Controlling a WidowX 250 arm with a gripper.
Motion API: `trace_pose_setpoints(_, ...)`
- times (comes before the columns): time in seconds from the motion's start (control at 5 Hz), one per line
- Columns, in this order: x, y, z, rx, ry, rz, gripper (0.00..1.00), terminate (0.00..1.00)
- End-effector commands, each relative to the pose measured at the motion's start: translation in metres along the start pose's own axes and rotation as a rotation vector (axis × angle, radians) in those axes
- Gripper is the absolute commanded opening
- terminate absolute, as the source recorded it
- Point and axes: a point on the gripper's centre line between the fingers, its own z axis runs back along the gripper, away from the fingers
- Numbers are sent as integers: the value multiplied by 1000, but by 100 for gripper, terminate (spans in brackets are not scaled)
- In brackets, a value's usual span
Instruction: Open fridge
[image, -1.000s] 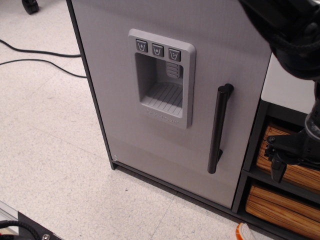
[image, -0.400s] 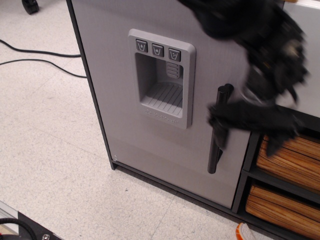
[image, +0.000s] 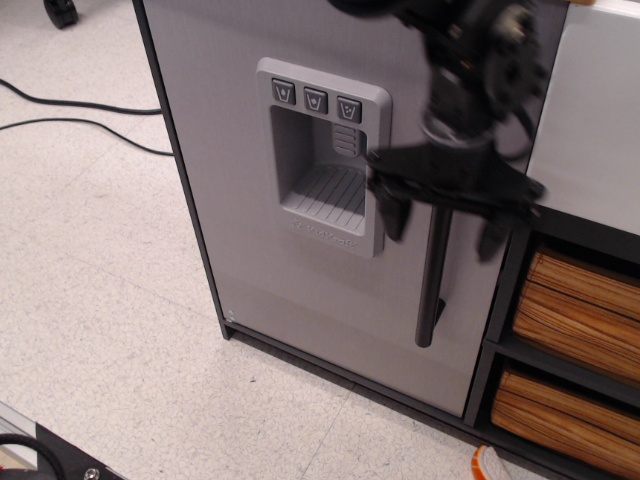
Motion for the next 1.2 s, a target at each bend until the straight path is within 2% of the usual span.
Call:
trace_pose_setpoints(0.0, 37, 9, 14, -9, -83, -63, 100, 0)
trace_pose_setpoints(0.6, 58, -7, -7, -52, -107, -186, 100, 0)
trace_pose_setpoints(0.8, 60, -7, -9, -72, -128, -214, 0, 0)
trace_pose_setpoints(1.0, 57, -8, -7, -105, -181, -222, 0, 0)
